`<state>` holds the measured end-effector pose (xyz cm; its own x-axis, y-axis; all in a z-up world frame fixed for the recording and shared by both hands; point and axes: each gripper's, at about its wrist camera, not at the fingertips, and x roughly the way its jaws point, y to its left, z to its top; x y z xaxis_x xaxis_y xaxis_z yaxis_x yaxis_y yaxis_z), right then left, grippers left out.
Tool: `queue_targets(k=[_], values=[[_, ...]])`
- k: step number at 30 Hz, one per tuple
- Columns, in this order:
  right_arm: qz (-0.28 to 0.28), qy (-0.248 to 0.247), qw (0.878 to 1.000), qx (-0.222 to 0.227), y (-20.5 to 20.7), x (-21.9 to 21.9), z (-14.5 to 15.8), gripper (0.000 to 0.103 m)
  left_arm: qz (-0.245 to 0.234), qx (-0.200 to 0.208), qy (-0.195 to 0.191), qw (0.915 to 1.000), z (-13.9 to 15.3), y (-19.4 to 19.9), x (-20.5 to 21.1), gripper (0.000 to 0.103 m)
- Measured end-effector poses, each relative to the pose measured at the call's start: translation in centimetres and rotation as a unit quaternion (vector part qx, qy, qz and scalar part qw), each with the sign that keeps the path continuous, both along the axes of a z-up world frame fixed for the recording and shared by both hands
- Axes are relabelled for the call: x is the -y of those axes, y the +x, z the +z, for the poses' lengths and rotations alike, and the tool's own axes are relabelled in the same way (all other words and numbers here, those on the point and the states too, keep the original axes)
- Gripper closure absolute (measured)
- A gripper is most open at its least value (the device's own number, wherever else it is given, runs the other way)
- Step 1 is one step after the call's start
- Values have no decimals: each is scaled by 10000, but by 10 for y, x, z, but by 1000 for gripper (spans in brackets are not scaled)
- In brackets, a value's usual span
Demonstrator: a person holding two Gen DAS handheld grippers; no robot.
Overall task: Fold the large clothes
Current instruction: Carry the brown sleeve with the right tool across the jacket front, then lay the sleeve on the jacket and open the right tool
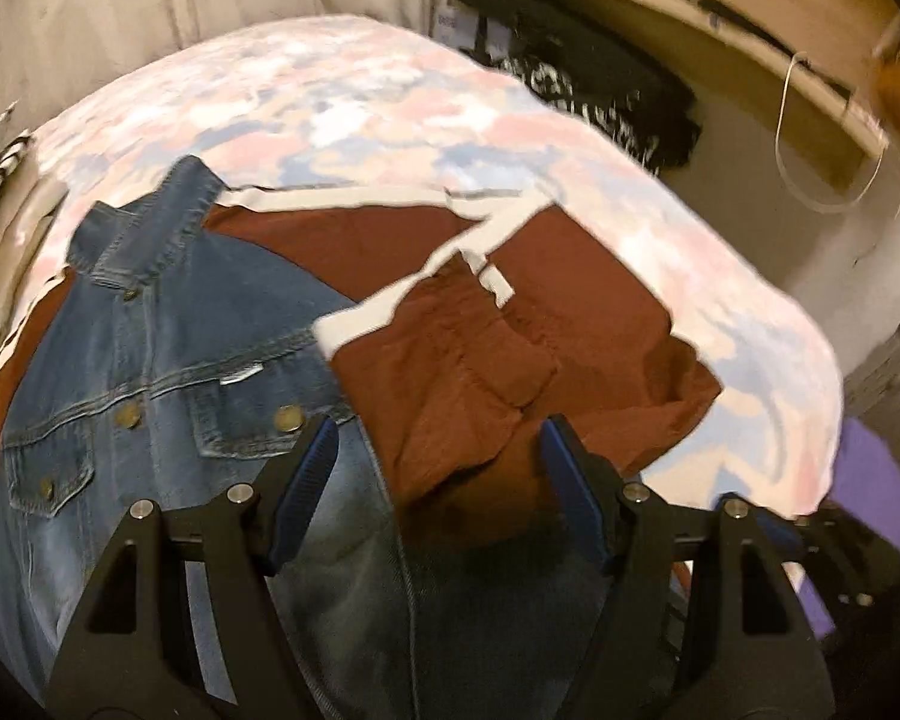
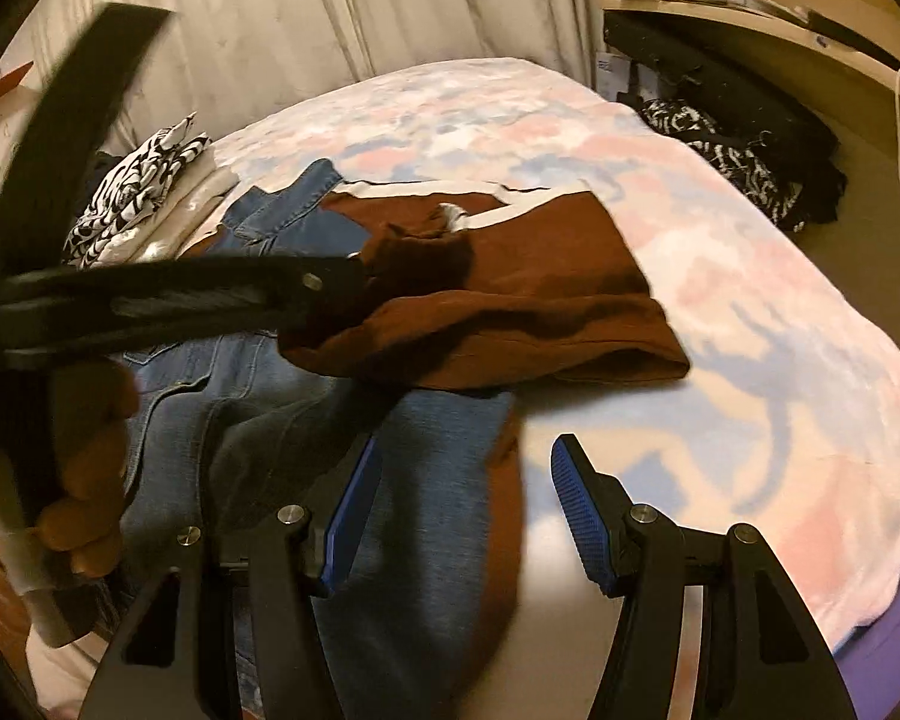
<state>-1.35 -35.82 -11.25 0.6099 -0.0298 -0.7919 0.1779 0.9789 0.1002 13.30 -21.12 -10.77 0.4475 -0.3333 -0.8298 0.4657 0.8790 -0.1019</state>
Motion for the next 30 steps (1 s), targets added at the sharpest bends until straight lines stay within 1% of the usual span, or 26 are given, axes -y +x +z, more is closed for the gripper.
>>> queue_targets(k=[2, 4, 5, 6, 8, 10, 11, 13, 15, 17, 18, 19, 20, 21, 22, 24, 25, 27, 28, 29, 30], values=[[-78, 76, 9999, -1, -8, 13, 0, 43, -2, -126, 188, 9997, -12, 8, 10, 36], [-143, 150, 9998, -5, -15, 22, 0, 43, 49, -167, 242, 9996, -20, 15, 13, 67], [-163, 161, 9997, -8, -12, 21, 0, 43, 76, -206, 279, 9994, -20, 19, 14, 92], [-182, 181, 9997, -9, -13, 23, 0, 43, 175, -151, 297, 9993, -19, 21, 11, 97], [-192, 225, 9996, 6, -12, 23, 1, 43, 379, 182, 135, 9990, -6, 23, 0, 99], [-178, 267, 9995, 36, -10, 21, 1, 43, 592, 672, -78, 9960, 17, 21, -17, 99], [-175, 279, 9994, 56, -11, 22, 3, 43, 737, 904, -193, 9930, 28, 20, -28, 99], [-164, 278, 9994, 81, -9, 22, 5, 43, 1143, 1337, -400, 9836, 49, 18, -57, 99], [-160, 268, 9995, 108, -4, 15, 7, 43, 1645, 1623, -510, 9716, 60, 16, -94, 99], [-148, 259, 9995, 127, -6, 16, 10, 43, 2098, 1689, -520, 9616, 57, 18, -129, 99], [-132, 258, 9995, 129, -1, 12, 11, 43, 2326, 1587, -494, 9583, 50, 23, -152, 99], [-107, 263, 9995, 121, 1, 10, 11, 43, 2422, 1410, -497, 9586, 42, 27, -168, 99], [-85, 260, 9996, 109, 6, 5, 11, 43, 2553, 1114, -500, 9591, 31, 32, -186, 99], [-34, 257, 9996, 86, 7, 4, 11, 43, 2723, 733, -550, 9578, 17, 38, -207, 99], [11, 259, 9996, 58, 9, 0, 12, 43, 2848, 444, -618, 9556, 5, 41, -224, 98], [73, 261, 9996, 12, 19, -6, 10, 43, 2982, -61, -779, 9513, -19, 42, -255, 84], [107, 271, 9996, -23, 21, -7, 11, 43, 3006, -184, -856, 9497, -26, 39, -267, 81], [166, 342, 9993, -65, 27, -10, 11, 43, 2996, -292, -983, 9485, -33, 35, -286, 67], [205, 404, 9989, -81, 30, -11, 13, 40, 2956, -311, -1028, 9493, -34, 34, -290, 64], [233, 463, 9986, -84, 33, -11, 15, 35, 2911, -317, -1092, 9499, -34, 35, -296, 57], [251, 494, 9984, -82, 36, -11, 16, 33, 2845, -327, -1194, 9507, -33, 35, -302, 50]])
